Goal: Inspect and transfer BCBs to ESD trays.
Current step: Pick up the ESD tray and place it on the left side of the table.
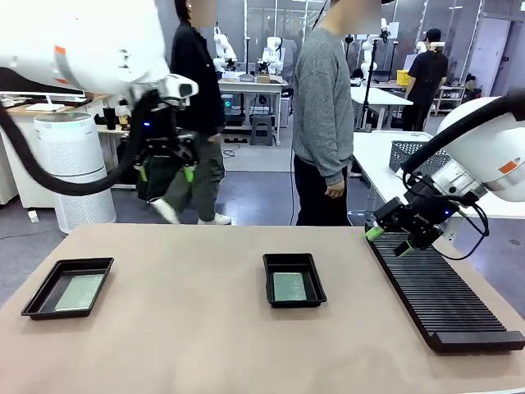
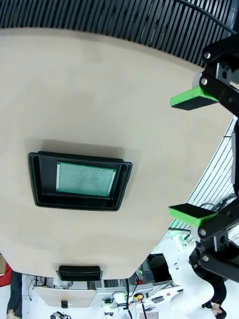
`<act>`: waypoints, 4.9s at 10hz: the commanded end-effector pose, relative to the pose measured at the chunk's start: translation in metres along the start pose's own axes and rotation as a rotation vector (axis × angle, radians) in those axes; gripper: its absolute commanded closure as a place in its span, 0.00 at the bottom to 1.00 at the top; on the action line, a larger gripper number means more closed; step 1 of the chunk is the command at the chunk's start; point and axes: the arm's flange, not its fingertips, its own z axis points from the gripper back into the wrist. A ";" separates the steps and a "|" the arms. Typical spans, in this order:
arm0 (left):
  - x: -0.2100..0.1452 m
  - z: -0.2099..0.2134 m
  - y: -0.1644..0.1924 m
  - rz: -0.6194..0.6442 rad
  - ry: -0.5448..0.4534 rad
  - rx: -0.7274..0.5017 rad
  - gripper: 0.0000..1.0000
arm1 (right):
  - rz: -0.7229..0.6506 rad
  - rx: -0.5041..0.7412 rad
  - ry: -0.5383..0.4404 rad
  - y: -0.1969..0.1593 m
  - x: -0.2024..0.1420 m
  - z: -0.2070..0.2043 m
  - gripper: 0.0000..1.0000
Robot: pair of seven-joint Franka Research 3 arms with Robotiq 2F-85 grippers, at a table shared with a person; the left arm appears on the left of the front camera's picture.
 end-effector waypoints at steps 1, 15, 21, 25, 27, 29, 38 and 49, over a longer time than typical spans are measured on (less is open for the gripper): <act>0.022 -0.010 -0.029 0.024 0.037 -0.001 0.00 | 0.025 0.034 -0.001 -0.010 0.009 0.002 0.00; 0.010 -0.141 -0.177 0.022 0.265 -0.013 0.00 | 0.004 0.097 -0.039 -0.021 0.016 -0.008 0.00; 0.005 -0.196 -0.216 0.026 0.234 -0.015 0.00 | 0.004 0.097 -0.039 -0.021 0.016 -0.008 0.00; -0.002 -0.229 -0.213 0.042 0.234 -0.026 0.00 | 0.004 0.097 -0.039 -0.021 0.016 -0.008 0.00; -0.005 -0.244 -0.212 0.043 0.241 -0.030 0.00 | 0.004 0.097 -0.039 -0.021 0.016 -0.008 0.00; -0.007 -0.257 -0.208 0.045 0.216 -0.032 0.00 | 0.004 0.097 -0.039 -0.021 0.016 -0.008 0.00; -0.005 -0.265 -0.198 0.058 0.210 -0.013 0.40 | 0.004 0.097 -0.039 -0.021 0.016 -0.008 0.00; -0.004 -0.262 -0.195 0.058 0.226 -0.033 1.00 | 0.004 0.097 -0.039 -0.021 0.016 -0.008 0.00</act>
